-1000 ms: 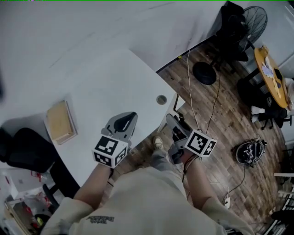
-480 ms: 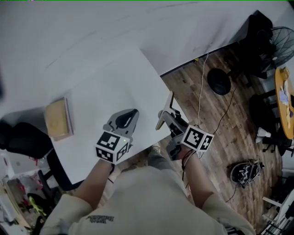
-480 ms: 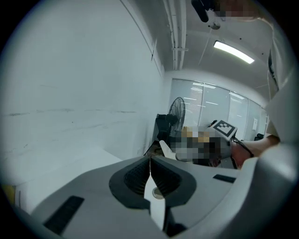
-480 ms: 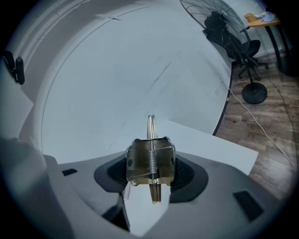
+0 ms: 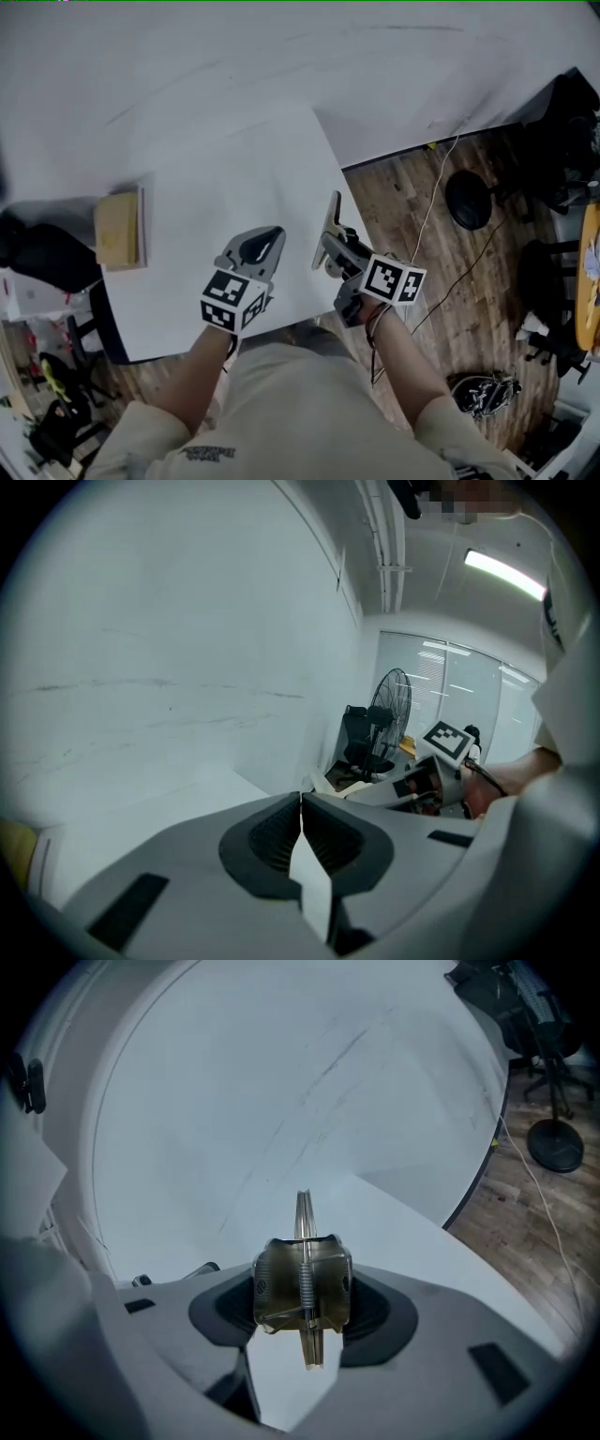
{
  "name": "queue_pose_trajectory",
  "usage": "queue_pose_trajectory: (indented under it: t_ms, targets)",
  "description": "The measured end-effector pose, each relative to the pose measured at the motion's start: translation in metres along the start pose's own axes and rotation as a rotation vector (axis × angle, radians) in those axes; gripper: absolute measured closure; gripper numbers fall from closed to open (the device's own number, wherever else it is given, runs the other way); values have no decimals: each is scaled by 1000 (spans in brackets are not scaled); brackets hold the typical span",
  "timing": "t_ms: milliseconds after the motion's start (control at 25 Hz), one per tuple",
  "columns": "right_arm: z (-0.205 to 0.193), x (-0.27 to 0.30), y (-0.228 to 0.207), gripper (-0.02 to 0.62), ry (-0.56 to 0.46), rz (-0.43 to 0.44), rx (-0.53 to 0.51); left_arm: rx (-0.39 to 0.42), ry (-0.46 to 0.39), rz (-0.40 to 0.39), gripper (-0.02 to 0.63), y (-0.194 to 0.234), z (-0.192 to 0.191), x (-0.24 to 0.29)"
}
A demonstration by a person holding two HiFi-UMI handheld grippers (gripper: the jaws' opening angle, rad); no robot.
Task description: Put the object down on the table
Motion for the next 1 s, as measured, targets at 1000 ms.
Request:
queue_pose_trajectory:
  t_ms: [1000]
  targets:
    - [-52, 113, -58, 370, 184, -165, 70, -143, 108, 11, 581, 78, -63, 12]
Point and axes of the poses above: the fingertips, and each gripper's own axes: x forward along the fingers, y to its left, z out of its top, the point moved 4 cm from there along -x, backward along the fingers, and after that the axes turned 1 degree about -z, right-handed, at the moved point
